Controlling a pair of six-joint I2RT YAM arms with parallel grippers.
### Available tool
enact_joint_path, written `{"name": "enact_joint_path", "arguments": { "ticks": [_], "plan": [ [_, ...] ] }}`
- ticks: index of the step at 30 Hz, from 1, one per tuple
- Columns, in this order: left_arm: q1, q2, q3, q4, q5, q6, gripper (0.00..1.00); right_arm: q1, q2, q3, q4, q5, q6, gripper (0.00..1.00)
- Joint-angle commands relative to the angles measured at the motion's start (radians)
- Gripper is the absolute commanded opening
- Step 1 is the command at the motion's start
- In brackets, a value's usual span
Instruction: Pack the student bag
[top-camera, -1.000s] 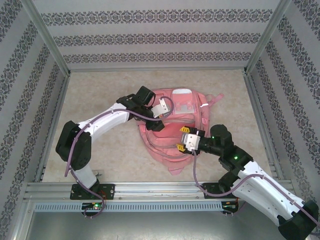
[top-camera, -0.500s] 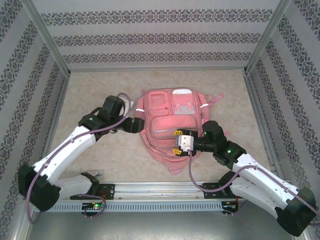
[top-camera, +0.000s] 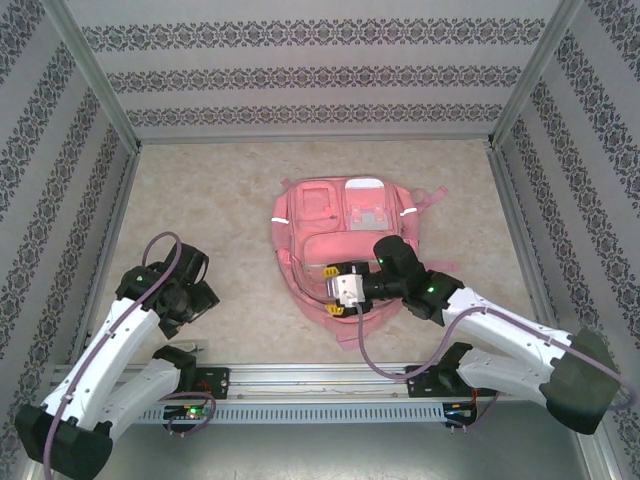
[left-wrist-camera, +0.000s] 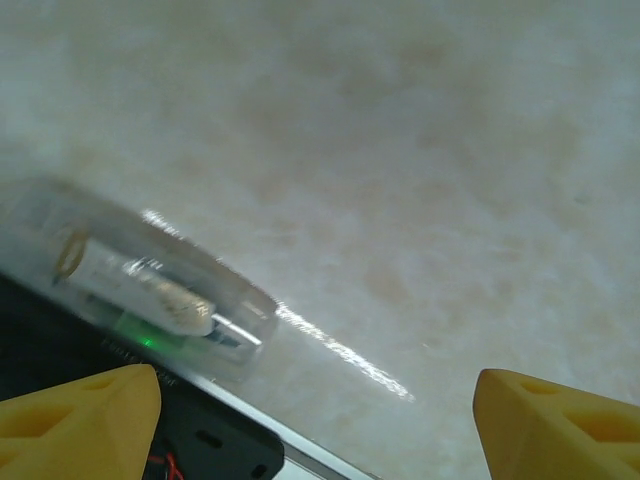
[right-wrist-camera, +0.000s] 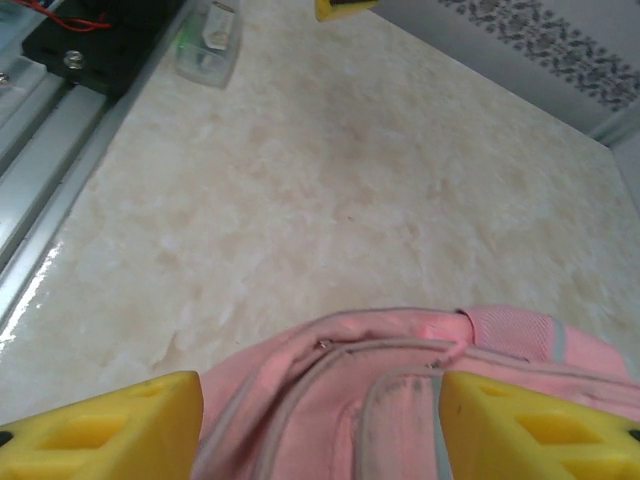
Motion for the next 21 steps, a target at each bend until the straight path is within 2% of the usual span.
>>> {"name": "enact_joint_path", "arguments": {
  "ticks": [1, 5, 9, 13, 17, 21],
  "plan": [
    [0.087, -0.009, -0.071, -0.1, 0.009, -0.179, 0.82, 0.028, 0.018, 0.034, 0.017, 0.0, -0.043, 0.64],
    [0.21, -0.021, -0.17, -0.053, 0.035, -0.205, 0.83, 0.034, 0.006, 0.025, 0.013, 0.02, -0.048, 0.65],
    [0.253, 0.025, -0.237, 0.041, 0.058, -0.224, 0.81, 0.034, -0.014, 0.013, -0.004, 0.048, -0.066, 0.65],
    [0.265, 0.153, -0.29, 0.168, 0.106, -0.258, 0.75, 0.032, -0.017, 0.009, -0.007, 0.058, -0.072, 0.65],
    [0.265, 0.251, -0.28, 0.217, 0.114, -0.263, 0.74, 0.032, -0.019, 0.013, -0.016, 0.063, -0.074, 0.65],
    [0.265, 0.342, -0.31, 0.292, 0.127, -0.267, 0.68, 0.032, -0.025, 0.01, -0.019, 0.085, -0.077, 0.65]
  ]
}}
